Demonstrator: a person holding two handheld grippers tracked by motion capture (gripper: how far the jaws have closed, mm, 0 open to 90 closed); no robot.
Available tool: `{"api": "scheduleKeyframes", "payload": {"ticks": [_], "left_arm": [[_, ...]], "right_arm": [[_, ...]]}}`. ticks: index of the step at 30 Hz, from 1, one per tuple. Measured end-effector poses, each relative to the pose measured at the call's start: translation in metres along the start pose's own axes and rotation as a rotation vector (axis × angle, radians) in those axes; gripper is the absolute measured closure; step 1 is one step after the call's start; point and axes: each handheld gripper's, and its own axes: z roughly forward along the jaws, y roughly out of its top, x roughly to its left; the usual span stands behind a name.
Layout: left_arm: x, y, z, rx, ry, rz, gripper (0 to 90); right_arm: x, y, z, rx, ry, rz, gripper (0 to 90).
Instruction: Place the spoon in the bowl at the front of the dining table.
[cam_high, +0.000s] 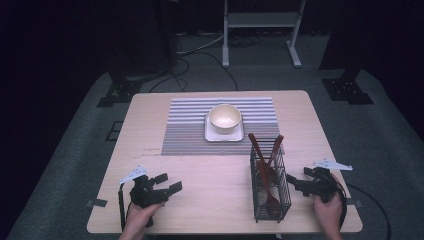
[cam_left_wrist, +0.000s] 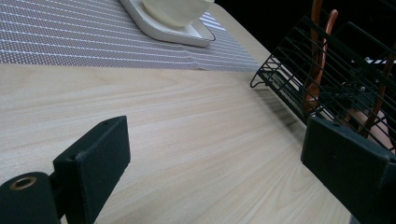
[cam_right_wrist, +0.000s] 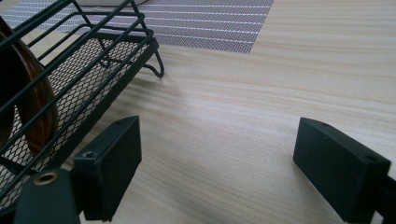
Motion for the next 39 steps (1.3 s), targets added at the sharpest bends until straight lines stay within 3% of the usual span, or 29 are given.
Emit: {"api": "scheduleKeyframes", "payload": {"ticks": [13, 18, 26, 39], "left_arm": [[-0.003, 0.000, 0.002, -0.009, -0.037, -0.007, 7.3], [-0.012, 0.003, 0.004, -0.005, -0.059, 0.029, 7.3], [-0.026, 0.009, 0.005, -0.020, -0.106, 0.042, 7.3], [-0.044, 0.021, 0.019, 0.010, -0.175, 0.066, 7.3]], "right_arm": [[0.000, 0.000, 0.000, -0.001, 0.000, 0.000, 14.1], [0.000, 0.000, 0.000, 0.001, 0.001, -0.001, 14.1], [-0.001, 0.000, -0.001, -0.004, 0.006, 0.010, 14.1], [-0.002, 0.000, -0.001, -0.001, 0.008, 0.018, 14.1]]}}
